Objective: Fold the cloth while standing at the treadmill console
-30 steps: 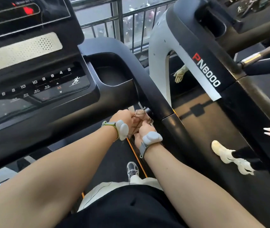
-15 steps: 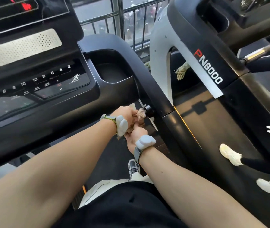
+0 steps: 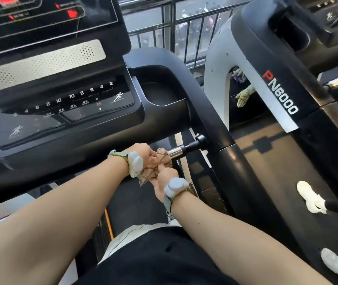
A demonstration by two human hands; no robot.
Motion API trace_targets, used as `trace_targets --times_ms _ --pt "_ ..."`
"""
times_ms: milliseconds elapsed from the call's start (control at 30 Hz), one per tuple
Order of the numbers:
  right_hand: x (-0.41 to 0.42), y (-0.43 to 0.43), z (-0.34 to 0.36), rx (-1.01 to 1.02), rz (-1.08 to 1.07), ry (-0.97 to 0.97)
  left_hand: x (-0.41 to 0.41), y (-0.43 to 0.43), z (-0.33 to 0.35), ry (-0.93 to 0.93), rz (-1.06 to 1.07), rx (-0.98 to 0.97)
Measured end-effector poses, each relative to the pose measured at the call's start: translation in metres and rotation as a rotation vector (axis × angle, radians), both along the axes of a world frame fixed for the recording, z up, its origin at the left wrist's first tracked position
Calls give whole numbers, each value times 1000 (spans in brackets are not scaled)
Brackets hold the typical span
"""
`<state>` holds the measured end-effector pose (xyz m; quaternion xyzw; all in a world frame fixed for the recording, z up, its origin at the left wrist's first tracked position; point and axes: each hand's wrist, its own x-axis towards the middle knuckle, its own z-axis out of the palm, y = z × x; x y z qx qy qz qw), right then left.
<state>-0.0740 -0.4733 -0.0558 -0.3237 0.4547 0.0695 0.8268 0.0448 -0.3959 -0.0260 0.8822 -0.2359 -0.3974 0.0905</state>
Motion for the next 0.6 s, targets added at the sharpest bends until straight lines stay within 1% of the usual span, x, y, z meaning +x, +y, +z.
trace_targets --times_ms 33,167,200,267,333,400,600 --pt "0 -3 0 -20 21 6 -1 -1 1 3 6 -4" --pt "5 -26 -2 -165 146 143 -4 -10 0 -7 29 -37" --pt "7 -33 -3 -193 143 153 -5 -14 -1 -17 37 -56" --pt "9 -50 -5 -201 71 136 -7 -29 -4 -45 21 -85" --pt "11 -61 -3 -137 -41 66 -10 -46 -6 -57 5 -116" --pt "13 -78 -4 -63 -83 24 -11 -66 -9 -40 19 -154" --pt "19 -105 -5 -117 -167 103 -15 -99 -13 -26 51 -223"
